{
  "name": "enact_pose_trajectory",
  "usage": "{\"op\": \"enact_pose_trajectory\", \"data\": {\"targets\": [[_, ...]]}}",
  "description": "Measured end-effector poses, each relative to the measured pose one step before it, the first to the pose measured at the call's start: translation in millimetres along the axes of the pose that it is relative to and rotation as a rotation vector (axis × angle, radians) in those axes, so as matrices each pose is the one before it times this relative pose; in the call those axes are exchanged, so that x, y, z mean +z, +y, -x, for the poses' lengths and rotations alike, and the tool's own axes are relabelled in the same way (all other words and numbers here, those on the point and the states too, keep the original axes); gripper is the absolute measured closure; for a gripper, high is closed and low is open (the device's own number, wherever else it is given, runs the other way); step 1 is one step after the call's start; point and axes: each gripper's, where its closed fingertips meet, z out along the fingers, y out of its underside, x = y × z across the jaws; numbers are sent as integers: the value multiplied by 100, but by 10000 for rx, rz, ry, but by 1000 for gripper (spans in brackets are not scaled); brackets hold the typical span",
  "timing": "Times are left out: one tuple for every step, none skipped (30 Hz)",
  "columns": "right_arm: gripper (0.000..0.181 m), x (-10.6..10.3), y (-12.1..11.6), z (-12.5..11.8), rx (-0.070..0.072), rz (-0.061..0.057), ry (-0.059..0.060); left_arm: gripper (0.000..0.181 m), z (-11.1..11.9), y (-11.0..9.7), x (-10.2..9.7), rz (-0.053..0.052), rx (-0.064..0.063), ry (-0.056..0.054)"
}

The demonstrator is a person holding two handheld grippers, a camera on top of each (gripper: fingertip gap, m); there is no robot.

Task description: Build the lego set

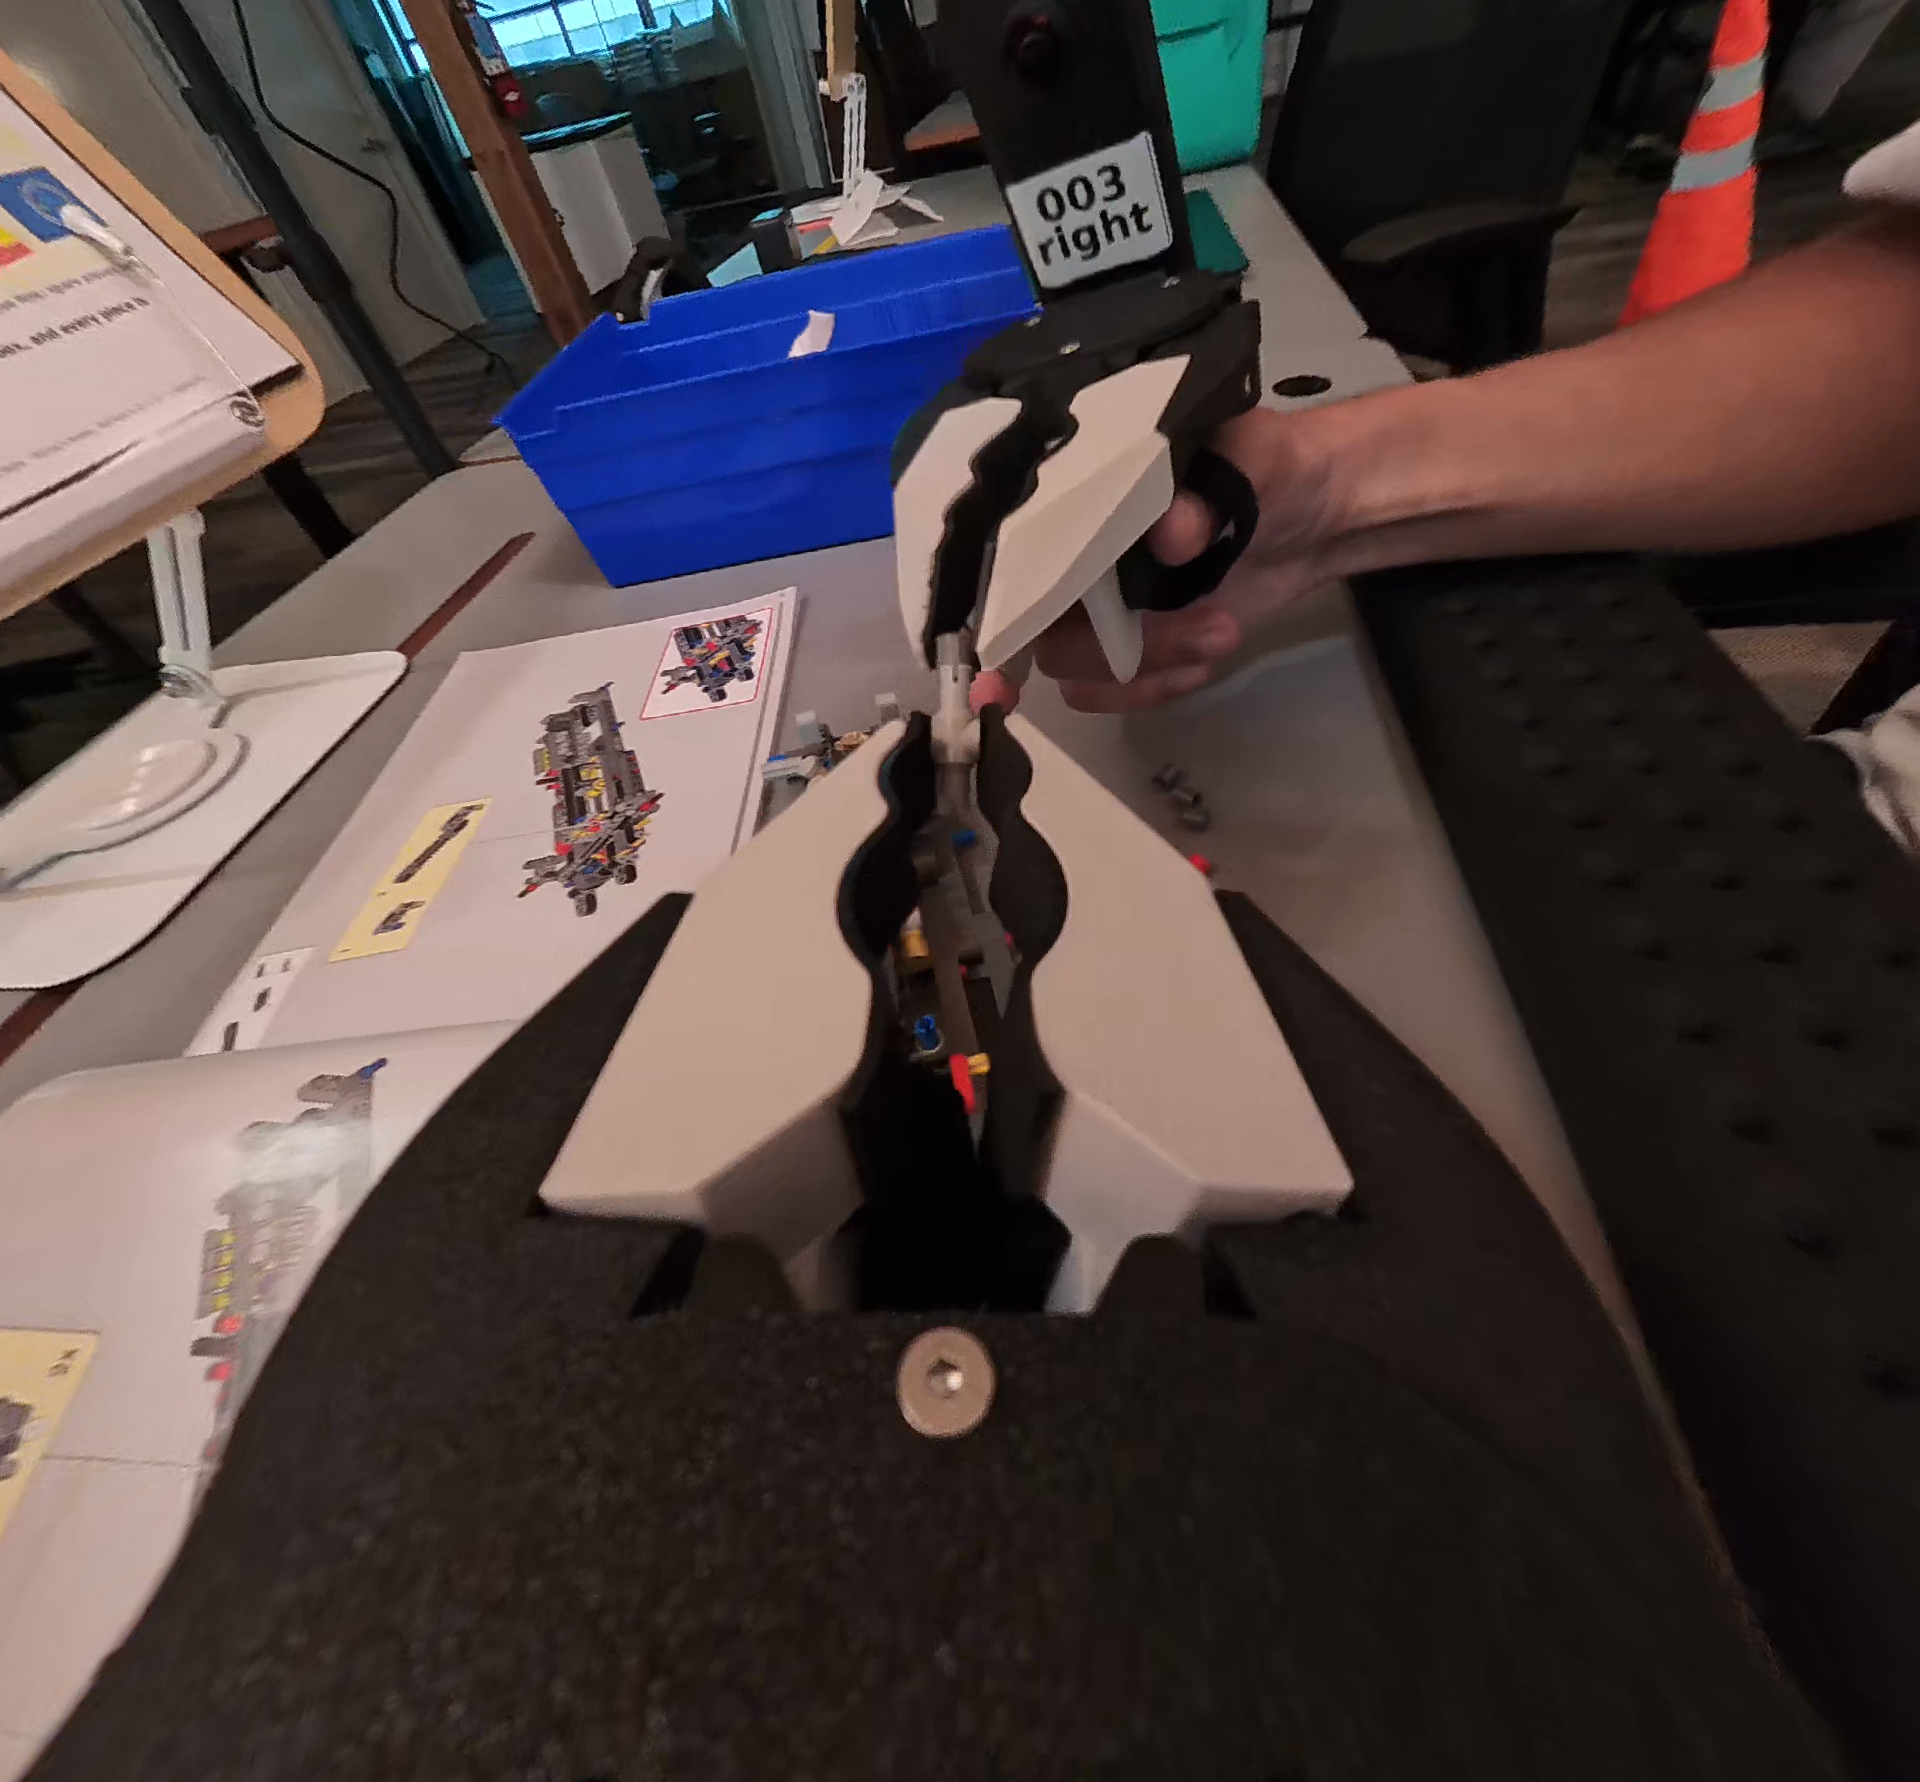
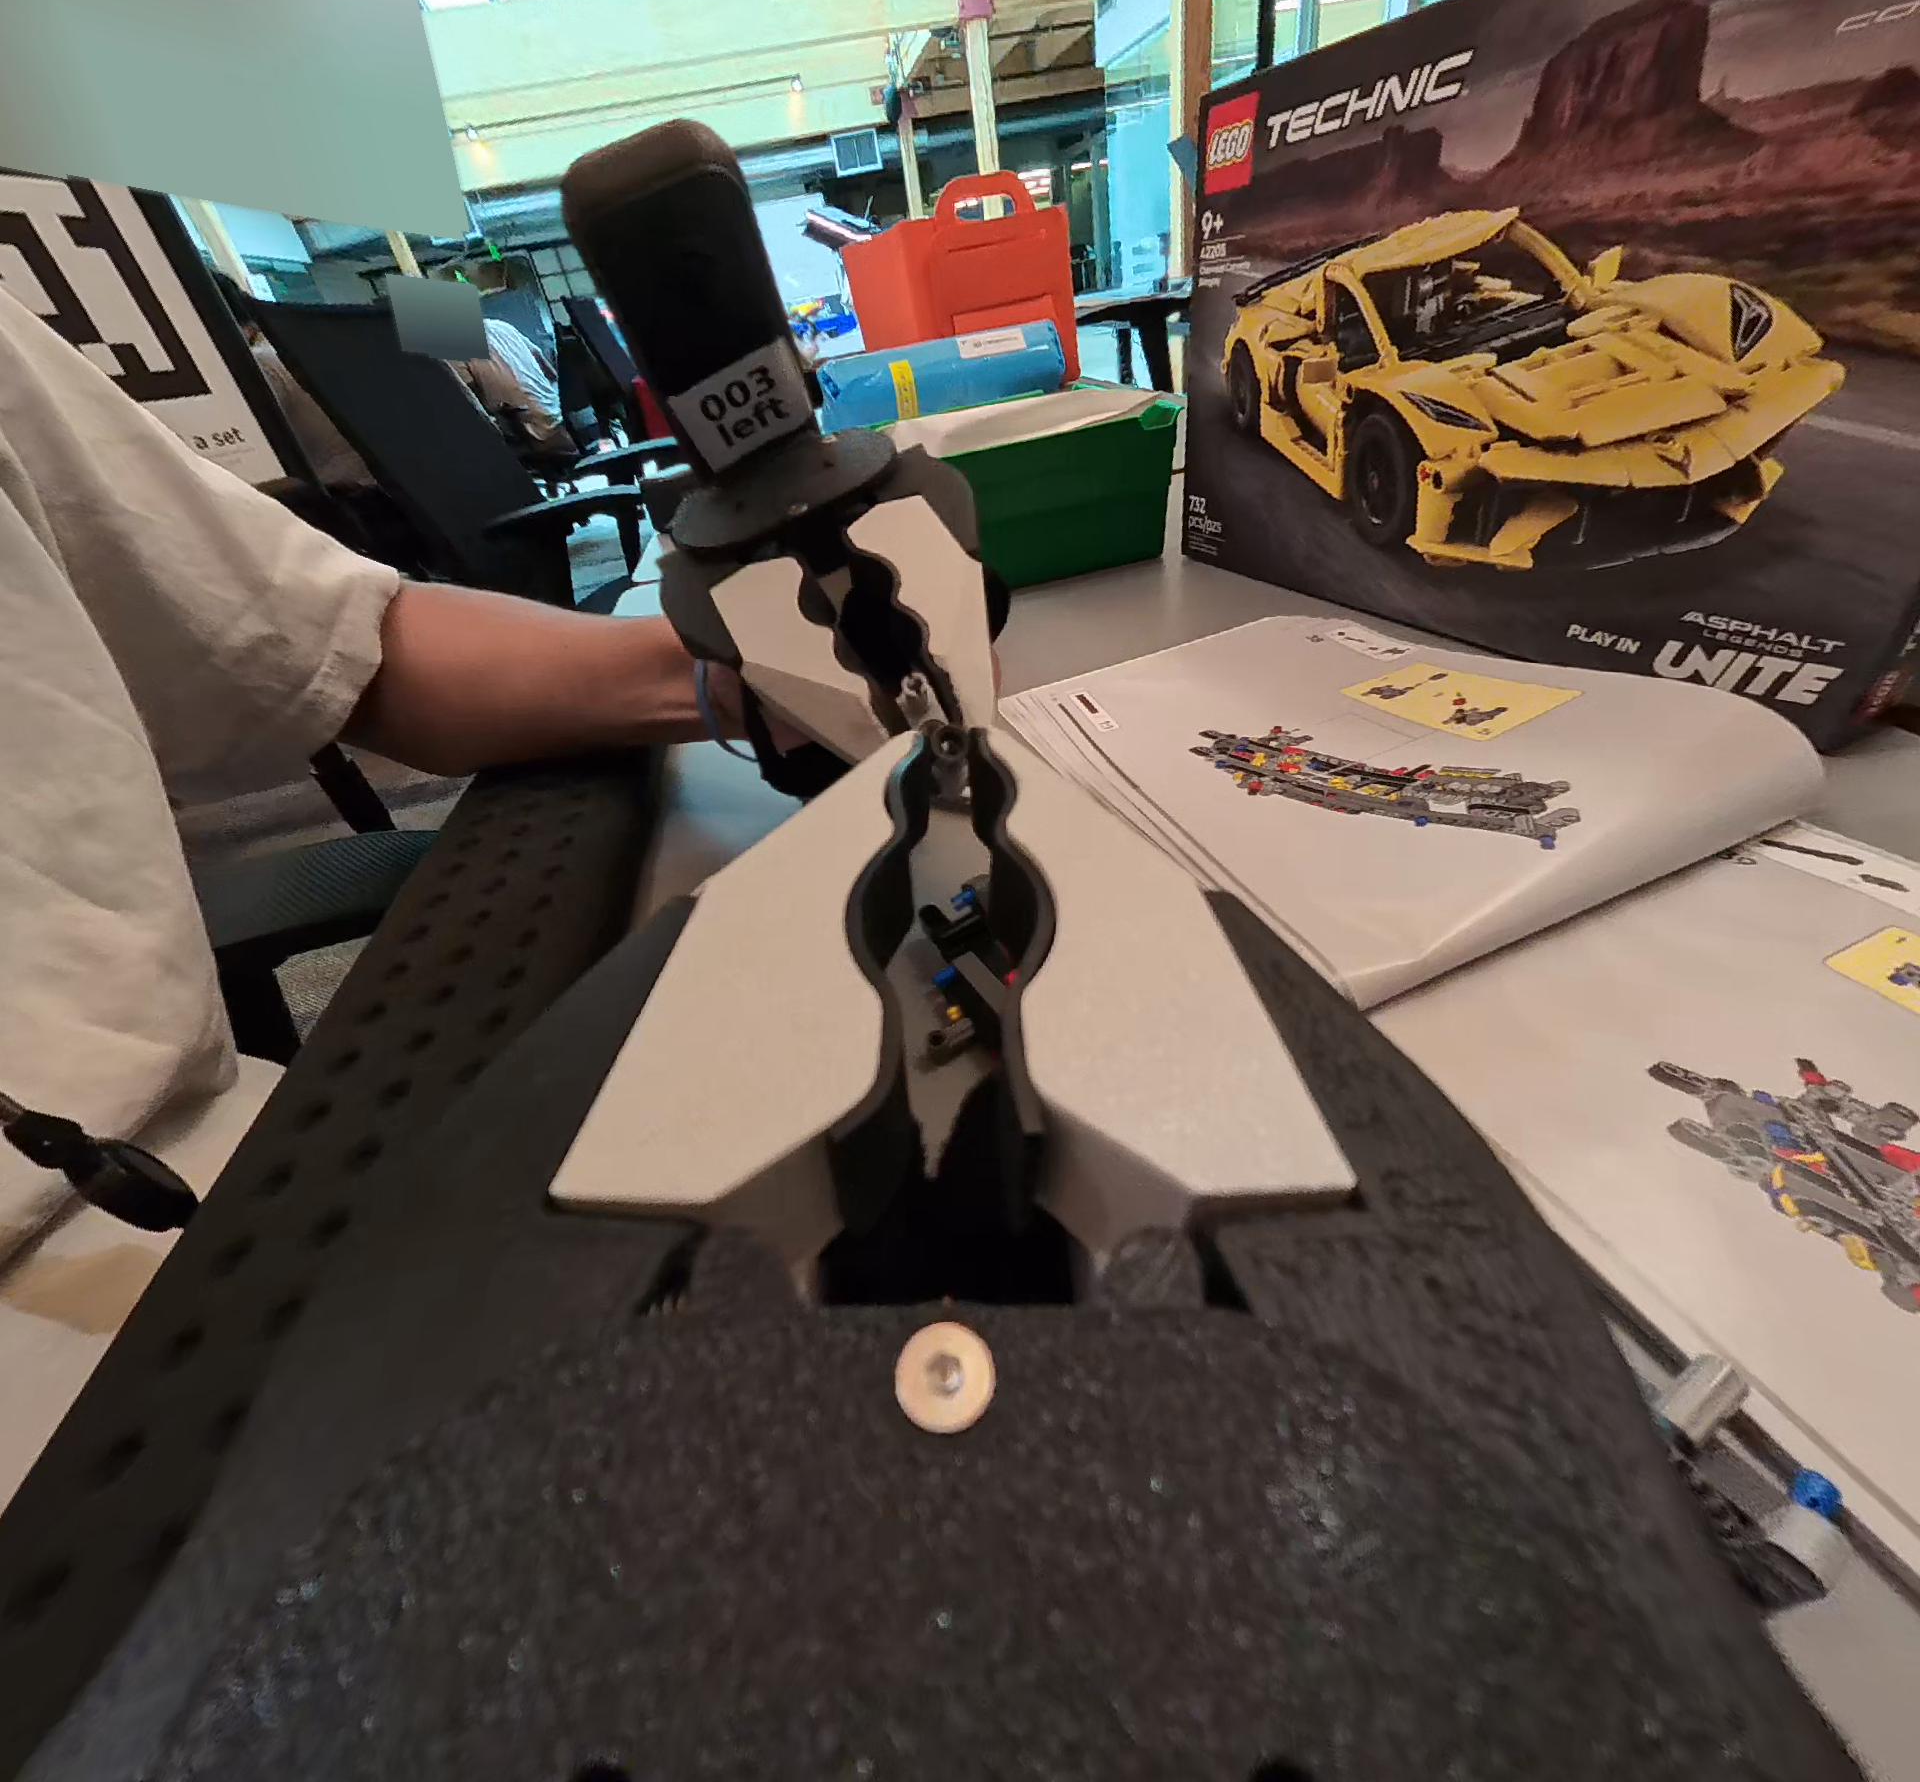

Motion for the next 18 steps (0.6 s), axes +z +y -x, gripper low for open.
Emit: {"op": "enact_pose_trajectory", "data": {"targets": [[176, -6, 3, -8, -27, 1, -2, 174, 16, -10, -14, -56, -159, 70], [176, -8, 84, -20, -166, 76, 29, 174, -11, 64, 22, 4, -101, 64], [176, -28, 32, -6, -163, 37, 34, 174, 14, -37, -11, -62, -152, 63], [176, -10, -53, 17, -69, -24, 12, 174, -34, -52, -12, -66, -198, 104], [176, 15, 133, -25, -31, 101, 25, 174, 14, 167, 15, 96, 53, 5], [176, 26, 290, -46, -102, 203, 67, 175, 53, 277, 31, 189, 265, -93], [176, 29, 227, -10, -132, 143, 57, 174, -23, 210, 14, 149, 187, -48], [176, 0, 94, 24, -56, 57, 15, 175, -14, 53, -18, 76, 115, -31], [176, -10, 22, 21, 4, 21, 8, 175, -11, 27, 1, 82, 125, -55], [176, 29, 201, -45, -48, 163, 44, 175, 29, 233, 45, 231, 314, -122], [176, 68, 322, -85, -162, 241, 92, 175, 50, 297, 49, 254, 358, -167], [176, 40, 174, -23, -179, 129, 67, 174, 4, 137, 8, 139, 186, -81], [176, -8, -85, 52, -42, -45, -7, 175, 0, -182, -89, -77, -81, 15], [176, -68, -278, 59, 6, -171, -39, 175, -20, -294, -72, -155, -231, 95], [176, -13, 4, 20, -30, 16, -3, 175, -39, 5, 7, 16, -55, 59], [176, 34, 217, -27, -44, 121, 16, 175, 11, 137, 27, 76, 54, -8], [176, -1, 96, -8, 36, 44, -16, 175, -38, -18, 7, -27, -117, 46], [176, -45, -169, 91, 117, -107, -62, 175, -67, -186, -40, -107, -178, 110]]}}
